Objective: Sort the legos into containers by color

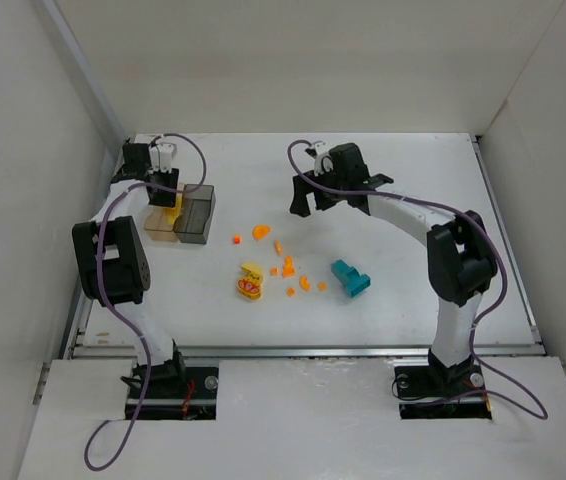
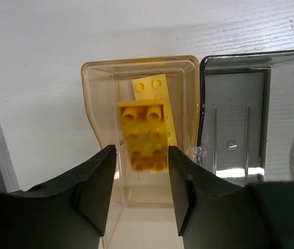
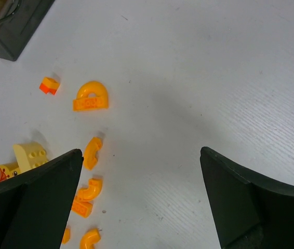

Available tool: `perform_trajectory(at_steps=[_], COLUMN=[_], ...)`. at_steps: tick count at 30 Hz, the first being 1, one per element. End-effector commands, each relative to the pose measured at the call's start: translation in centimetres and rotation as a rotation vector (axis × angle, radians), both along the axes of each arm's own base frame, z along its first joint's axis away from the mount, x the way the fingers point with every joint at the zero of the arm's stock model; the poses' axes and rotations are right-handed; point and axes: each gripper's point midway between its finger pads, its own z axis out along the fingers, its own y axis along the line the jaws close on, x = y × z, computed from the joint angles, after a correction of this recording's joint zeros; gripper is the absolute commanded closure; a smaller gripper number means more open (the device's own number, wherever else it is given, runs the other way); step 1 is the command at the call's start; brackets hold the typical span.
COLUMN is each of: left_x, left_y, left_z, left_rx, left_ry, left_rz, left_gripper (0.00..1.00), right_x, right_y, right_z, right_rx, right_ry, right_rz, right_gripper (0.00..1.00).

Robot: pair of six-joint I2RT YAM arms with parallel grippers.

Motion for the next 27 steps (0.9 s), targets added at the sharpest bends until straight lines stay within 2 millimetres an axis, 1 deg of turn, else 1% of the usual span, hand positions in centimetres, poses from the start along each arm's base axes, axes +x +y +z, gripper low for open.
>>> perform_trajectory(at_steps=[1,2,3,4,5,6,7,8,9,10,11,12,13,14,15,16,17,18,19,20,21,22,23,24,25,26,27], left_x=[0.2,0.2,0.2,-0.1,0.1,-0.2,-0.1,-0.1,-0.4,-0.4,-0.4,-0.3,-0.3,-0.4,-0.5,-0.5,-0.5,-0.9,-1.0,-1.1,-1.8,-2.1,-2.3,-2.8,-3.5,-4.2,-4.6], left_y=[1.0,1.0,1.0,1.0,1.0,0.8,0.6,0.6,0.6,0.6,0.6,0.7,0.7,1.0,0.9,0.7,0.8,1.0,0.2,-0.5,-2.1,-3.6,-5.2,-7.0,-9.0,-10.6,-12.1], left_z=[1.0,1.0,1.0,1.0,1.9,1.8,2.2,3.1,3.1,3.5,4.7,5.5,6.3,7.2,8.9,10.2,11.4,14.4,15.3,16.7,19.7,20.6,21.3,22.0,22.1,21.3,20.5], left_rx=[0.028,0.028,0.028,0.035,0.039,0.038,0.032,0.042,0.042,0.043,0.048,0.061,0.078,0.11,0.166,0.285,0.374,0.487,0.571,0.636,0.685,0.657,0.599,0.485,0.295,0.189,0.102], left_ry=[-0.039,-0.039,-0.039,-0.038,-0.062,-0.061,-0.071,-0.089,-0.089,-0.098,-0.124,-0.148,-0.165,-0.182,-0.217,-0.231,-0.246,-0.304,-0.353,-0.405,-0.515,-0.58,-0.659,-0.718,-0.73,-0.702,-0.661], left_rz=[0.019,0.019,0.019,0.011,0.012,-0.006,-0.012,-0.018,-0.018,-0.018,-0.018,-0.027,-0.04,-0.053,-0.084,-0.188,-0.239,-0.276,-0.35,-0.423,-0.53,-0.569,-0.572,-0.585,-0.55,-0.574,-0.607], left_gripper=[0.57,0.52,0.5,0.45,0.37,0.23,0.23,0.22,0.2,0.18,0.15,0.1,0.0,0.0,0.0,0.0,0.0,0.0,0.0,0.0,0.0,0.0,0.0,0.0,0.0,0.0,0.07], right_x=[0.1,-0.1,-0.2,-0.5,-0.7,-0.7,-0.7,-1.0,-1.2,-1.2,-1.3,-1.4,-1.6,-1.6,-1.6,-1.8,-1.8,-1.9,-2.1,-2.1,-2.0,-1.9,-2.1,-2.2,-2.2,-2.0,-2.0], right_y=[0.1,0.4,0.8,1.0,1.4,1.4,1.4,1.8,1.7,1.7,1.4,1.3,1.0,1.0,0.8,0.7,0.6,0.4,0.8,0.8,0.7,0.5,0.5,0.5,0.5,0.2,0.2], right_z=[-0.1,-0.5,0.0,-0.7,-0.5,-0.5,-0.5,-0.5,-0.9,-0.4,-0.8,-0.5,-1.0,-0.6,-0.7,-0.9,-0.9,-1.2,-0.9,-0.9,-1.2,-0.7,-0.2,0.2,0.0,0.4,0.9], right_rx=[-0.038,-0.058,-0.069,-0.084,-0.096,-0.096,-0.096,-0.095,-0.101,-0.096,-0.109,-0.109,-0.121,-0.117,-0.126,-0.132,-0.137,-0.151,-0.15,-0.15,-0.149,-0.147,-0.132,-0.119,-0.112,-0.1,-0.091], right_ry=[-0.026,-0.022,-0.041,-0.027,-0.037,-0.038,-0.038,-0.038,-0.029,-0.038,-0.033,-0.033,-0.025,-0.033,-0.028,-0.019,-0.025,-0.017,-0.019,-0.019,-0.02,-0.036,-0.036,-0.035,-0.032,-0.037,-0.039], right_rz=[-0.002,0.01,0.023,0.026,0.038,0.039,0.039,0.048,0.048,0.048,0.038,0.038,0.03,0.03,0.023,0.024,0.03,0.023,0.032,0.032,0.018,0.01,-0.001,-0.011,-0.017,-0.032,-0.038], right_gripper=[0.0,0.0,0.0,0.0,0.0,0.0,0.0,0.0,0.0,0.0,0.0,0.0,0.0,0.0,0.0,0.0,0.0,0.0,0.0,0.0,0.0,0.0,0.0,0.0,0.0,0.0,0.0])
